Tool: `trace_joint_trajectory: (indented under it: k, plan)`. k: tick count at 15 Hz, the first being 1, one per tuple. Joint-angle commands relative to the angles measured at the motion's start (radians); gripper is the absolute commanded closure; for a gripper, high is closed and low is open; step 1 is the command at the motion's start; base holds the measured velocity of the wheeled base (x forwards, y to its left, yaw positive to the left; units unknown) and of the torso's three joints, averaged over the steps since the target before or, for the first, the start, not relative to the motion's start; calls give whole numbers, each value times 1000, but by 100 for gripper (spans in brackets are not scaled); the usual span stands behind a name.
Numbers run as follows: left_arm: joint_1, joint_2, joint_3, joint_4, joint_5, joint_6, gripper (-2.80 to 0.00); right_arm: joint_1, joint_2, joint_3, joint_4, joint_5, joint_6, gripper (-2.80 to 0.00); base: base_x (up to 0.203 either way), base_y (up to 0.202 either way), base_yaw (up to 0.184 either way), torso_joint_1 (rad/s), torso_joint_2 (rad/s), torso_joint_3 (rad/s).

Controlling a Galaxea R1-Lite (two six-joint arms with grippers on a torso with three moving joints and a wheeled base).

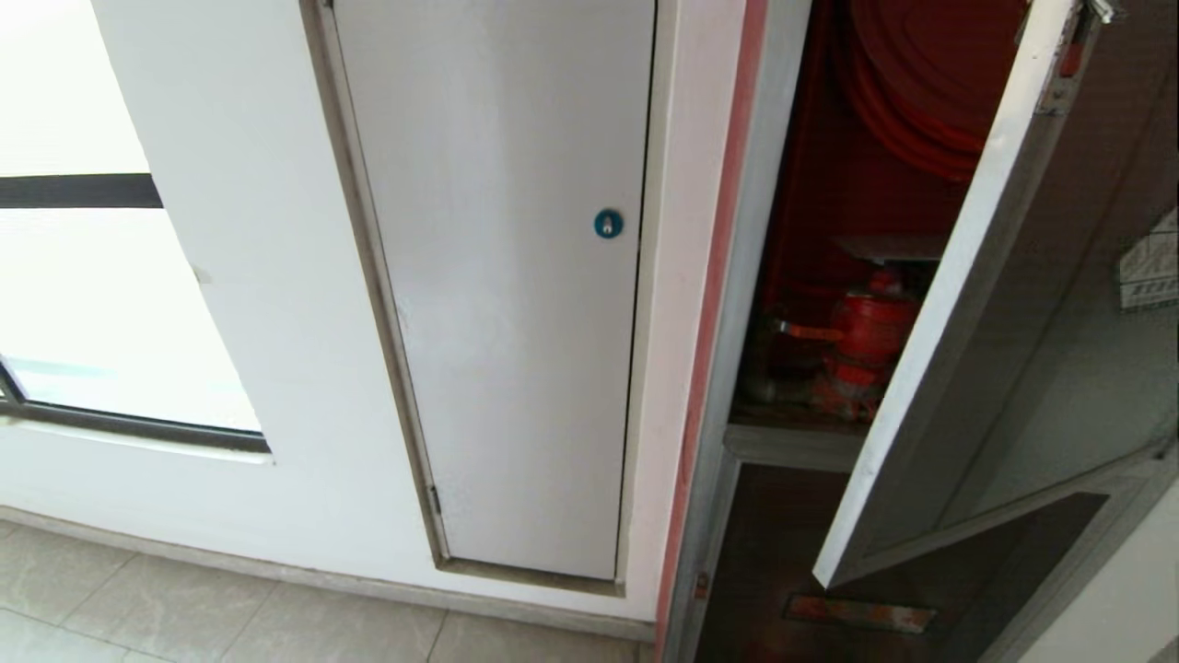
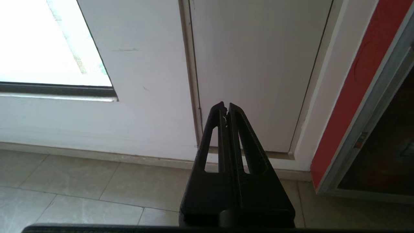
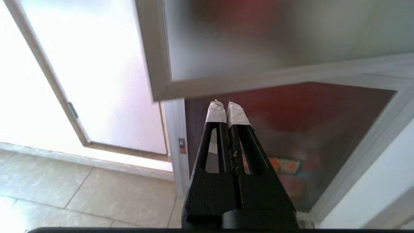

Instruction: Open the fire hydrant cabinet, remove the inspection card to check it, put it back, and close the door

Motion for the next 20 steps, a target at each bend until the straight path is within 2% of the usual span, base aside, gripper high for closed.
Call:
trace_joint_trajectory:
  k: [1, 12, 20]
  plan:
    - [0, 1, 6, 0, 0, 0, 0, 0, -2, 0, 0, 0, 0, 0, -194, 0, 1, 1, 4, 6]
    - [0, 1, 6, 0, 0, 0, 0, 0, -2, 0, 0, 0, 0, 0, -195, 0, 1, 2, 2, 3]
    - [0, 1, 6, 0, 0, 0, 0, 1, -2, 0, 0, 0, -3, 0, -12, 0, 0, 0, -1, 0]
